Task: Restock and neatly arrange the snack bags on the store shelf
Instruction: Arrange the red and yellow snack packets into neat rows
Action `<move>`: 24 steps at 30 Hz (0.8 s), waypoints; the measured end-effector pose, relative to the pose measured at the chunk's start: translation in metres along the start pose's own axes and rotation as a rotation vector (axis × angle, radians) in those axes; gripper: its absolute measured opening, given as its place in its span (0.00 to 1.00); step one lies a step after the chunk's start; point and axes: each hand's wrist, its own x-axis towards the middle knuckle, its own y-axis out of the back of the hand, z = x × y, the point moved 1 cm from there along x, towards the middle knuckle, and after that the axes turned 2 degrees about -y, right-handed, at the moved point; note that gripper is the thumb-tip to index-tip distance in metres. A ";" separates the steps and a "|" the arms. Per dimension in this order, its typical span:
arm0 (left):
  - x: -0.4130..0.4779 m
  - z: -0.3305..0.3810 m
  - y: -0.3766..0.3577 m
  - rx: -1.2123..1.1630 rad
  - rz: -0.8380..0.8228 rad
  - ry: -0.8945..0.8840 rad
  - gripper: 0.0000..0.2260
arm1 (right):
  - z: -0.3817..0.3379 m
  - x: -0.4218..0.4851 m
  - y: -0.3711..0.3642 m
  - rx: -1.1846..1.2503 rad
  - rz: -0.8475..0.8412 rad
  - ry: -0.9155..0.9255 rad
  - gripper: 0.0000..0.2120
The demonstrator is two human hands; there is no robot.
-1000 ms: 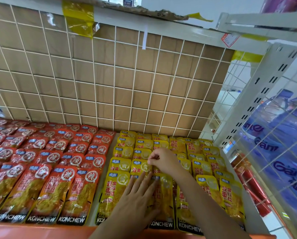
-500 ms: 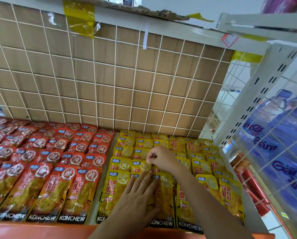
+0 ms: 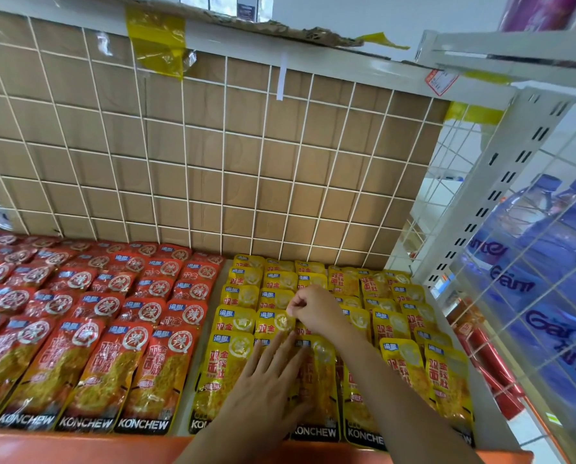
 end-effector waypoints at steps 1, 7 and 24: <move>0.000 0.000 0.000 0.004 0.001 0.001 0.29 | 0.000 0.000 0.000 -0.007 0.006 -0.002 0.05; 0.001 0.000 -0.003 0.003 0.024 0.011 0.29 | 0.000 -0.001 -0.002 -0.022 0.020 0.007 0.05; 0.017 0.009 0.010 0.006 -0.002 -0.135 0.25 | 0.056 -0.052 0.044 -0.120 0.255 -0.120 0.03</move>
